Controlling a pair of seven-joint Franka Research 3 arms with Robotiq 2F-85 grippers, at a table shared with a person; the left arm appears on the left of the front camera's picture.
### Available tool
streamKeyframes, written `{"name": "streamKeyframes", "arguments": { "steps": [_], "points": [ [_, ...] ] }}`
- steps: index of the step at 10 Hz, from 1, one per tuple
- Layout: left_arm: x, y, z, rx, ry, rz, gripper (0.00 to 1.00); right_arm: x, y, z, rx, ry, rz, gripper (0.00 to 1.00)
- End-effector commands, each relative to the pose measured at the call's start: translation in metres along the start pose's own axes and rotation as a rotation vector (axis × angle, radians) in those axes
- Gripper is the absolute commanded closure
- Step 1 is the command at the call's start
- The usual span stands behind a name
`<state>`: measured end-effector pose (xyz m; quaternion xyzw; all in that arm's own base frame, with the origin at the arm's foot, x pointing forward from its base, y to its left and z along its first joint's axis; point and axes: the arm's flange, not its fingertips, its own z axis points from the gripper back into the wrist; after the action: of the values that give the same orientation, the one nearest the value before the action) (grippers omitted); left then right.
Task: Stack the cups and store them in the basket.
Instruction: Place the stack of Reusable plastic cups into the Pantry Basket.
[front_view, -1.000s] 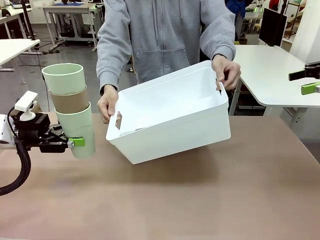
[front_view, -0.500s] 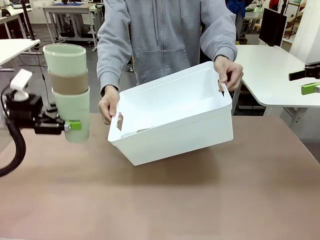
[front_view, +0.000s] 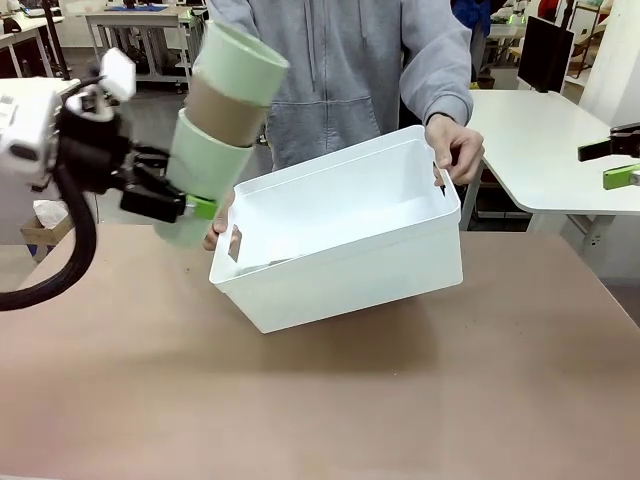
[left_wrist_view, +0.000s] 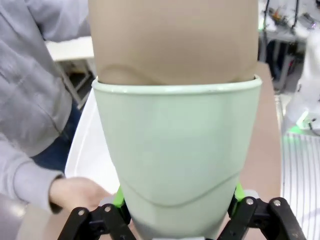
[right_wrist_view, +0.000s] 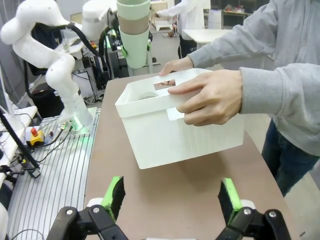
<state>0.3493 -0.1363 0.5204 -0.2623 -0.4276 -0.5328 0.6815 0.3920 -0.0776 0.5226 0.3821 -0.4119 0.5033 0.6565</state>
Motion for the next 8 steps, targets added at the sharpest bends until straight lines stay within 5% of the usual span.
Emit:
{"name": "streamKeyframes", "arguments": {
  "steps": [1,4,8],
  "points": [
    [0.036,0.007,-0.018,0.032,0.151,0.006,0.16,0.004,0.002,0.000,-0.002,-0.015,-0.012,0.00],
    [0.081,0.010,-0.053,0.101,0.303,-0.041,0.16,0.004,0.002,0.000,-0.002,-0.015,-0.012,0.00],
    [0.089,0.038,-0.109,0.073,0.464,-0.068,0.16,0.004,0.002,0.000,-0.002,-0.015,-0.012,0.00]
  ]
}}
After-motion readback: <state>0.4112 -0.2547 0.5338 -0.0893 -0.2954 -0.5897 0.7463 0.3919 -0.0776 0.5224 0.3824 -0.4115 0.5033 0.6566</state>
